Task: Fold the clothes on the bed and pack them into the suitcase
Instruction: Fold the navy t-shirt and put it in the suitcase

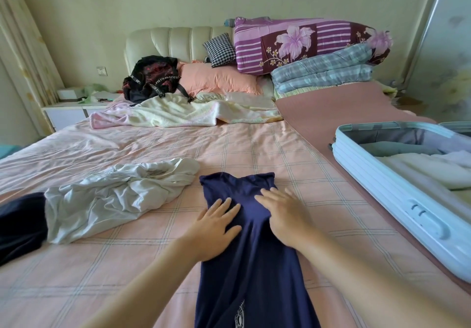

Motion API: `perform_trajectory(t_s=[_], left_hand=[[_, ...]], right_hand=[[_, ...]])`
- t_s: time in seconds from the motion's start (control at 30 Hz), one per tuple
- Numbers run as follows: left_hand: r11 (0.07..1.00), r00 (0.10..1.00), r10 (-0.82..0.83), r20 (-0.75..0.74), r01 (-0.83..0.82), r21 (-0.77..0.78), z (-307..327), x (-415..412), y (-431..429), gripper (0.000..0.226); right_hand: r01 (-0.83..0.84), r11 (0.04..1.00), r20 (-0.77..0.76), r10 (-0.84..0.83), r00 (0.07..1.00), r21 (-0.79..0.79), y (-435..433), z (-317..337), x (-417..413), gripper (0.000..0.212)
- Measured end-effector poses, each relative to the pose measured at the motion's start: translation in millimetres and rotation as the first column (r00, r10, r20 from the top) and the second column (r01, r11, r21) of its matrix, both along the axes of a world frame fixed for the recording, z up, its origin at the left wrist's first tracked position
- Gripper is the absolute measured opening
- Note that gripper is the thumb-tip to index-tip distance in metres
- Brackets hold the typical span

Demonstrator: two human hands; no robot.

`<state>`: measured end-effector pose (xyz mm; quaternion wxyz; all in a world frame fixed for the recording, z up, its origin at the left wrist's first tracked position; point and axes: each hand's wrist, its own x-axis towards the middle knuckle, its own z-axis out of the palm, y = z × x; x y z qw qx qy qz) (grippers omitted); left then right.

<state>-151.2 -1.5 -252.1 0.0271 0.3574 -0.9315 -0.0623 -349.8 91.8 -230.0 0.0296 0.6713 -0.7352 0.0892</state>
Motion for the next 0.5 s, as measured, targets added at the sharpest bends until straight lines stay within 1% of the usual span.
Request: perform_trajectory(t_s=[0.03,0.07,0.13,0.2,0.27,0.37,0.43,0.5], left_hand=[[0.998,0.999,0.031,0.014,-0.031,0.049,3.3,4.8,6.8,0.065],[0.995,0.998,0.058,0.015,-0.059,0.083,8.6,10.3,14.2,0.065],[0.989,0.995,0.102,-0.007,-0.101,0.110,21.2,22.9,29.7,0.065],[0.985,0.989,0.128,-0.070,-0.118,0.122,29.7,36.8,48.1,0.062],[0.987,0.983,0.130,-0.128,-0.117,0.109,32.5,51.1,70.1,0.055],[0.986,0.967,0.130,-0.218,-0.102,0.134,33.1,73.1,113.0,0.039],[0.982,0.961,0.138,-0.241,-0.100,0.161,32.6,88.8,140.8,0.032],[0.976,0.954,0.171,-0.244,-0.130,0.177,33.2,105.9,165.7,0.028]], right_hand=[[0.012,0.999,-0.053,-0.010,0.999,0.034,3.2,2.9,1.2,0.066],[0.019,0.994,-0.114,-0.008,0.993,0.104,7.7,5.3,2.8,0.068],[0.057,0.971,-0.207,-0.008,0.978,0.232,19.7,8.7,7.7,0.073],[0.086,0.966,-0.232,-0.027,0.972,0.246,36.8,15.6,16.7,0.073],[0.051,0.982,-0.161,-0.021,0.987,0.180,55.9,22.4,30.4,0.068],[-0.055,0.994,0.015,0.054,0.998,0.092,89.1,27.3,60.6,0.061],[-0.116,0.989,0.120,0.105,0.987,0.090,113.9,28.3,82.3,0.054],[-0.149,0.982,0.166,0.129,0.978,0.116,139.9,27.0,103.5,0.048]])
